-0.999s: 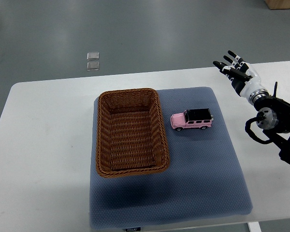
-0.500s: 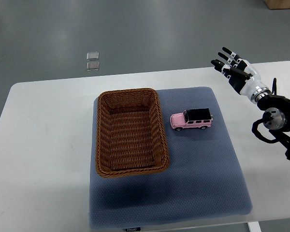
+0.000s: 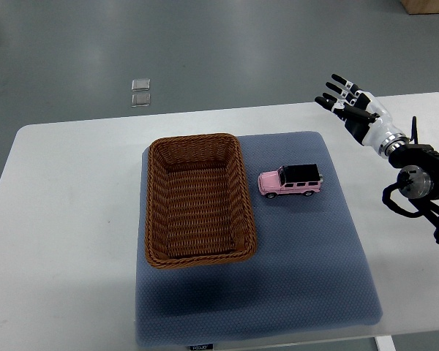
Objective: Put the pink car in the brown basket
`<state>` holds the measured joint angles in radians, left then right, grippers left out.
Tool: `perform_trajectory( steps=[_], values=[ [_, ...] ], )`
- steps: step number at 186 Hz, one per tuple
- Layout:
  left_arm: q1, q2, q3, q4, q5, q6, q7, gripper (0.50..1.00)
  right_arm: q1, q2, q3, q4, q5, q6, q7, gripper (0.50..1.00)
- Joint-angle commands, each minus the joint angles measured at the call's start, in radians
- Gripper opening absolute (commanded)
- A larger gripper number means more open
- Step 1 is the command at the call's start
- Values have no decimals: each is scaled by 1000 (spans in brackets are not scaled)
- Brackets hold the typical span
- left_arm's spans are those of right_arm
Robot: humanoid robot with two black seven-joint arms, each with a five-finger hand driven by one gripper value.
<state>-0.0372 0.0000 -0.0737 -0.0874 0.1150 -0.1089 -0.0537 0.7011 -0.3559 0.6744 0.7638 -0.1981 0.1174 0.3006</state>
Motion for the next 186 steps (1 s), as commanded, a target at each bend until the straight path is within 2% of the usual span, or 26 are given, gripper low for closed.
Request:
perform_trajectory(
  steps=[1,108,143,186],
  values=[
    [-1,0,0,0,0,0,0,1000,0,0,1,3,-4,2,0,917],
    [-1,0,0,0,0,0,0,1000,5,-8,2,8,-113,10,0,917],
    [0,0,0,0,0,0,0,1000,9,-29,1,16,-173,90,2,915],
    [0,0,0,1,2,0,0,1000,38,-100,1,103,-420,172,2,915]
  ],
)
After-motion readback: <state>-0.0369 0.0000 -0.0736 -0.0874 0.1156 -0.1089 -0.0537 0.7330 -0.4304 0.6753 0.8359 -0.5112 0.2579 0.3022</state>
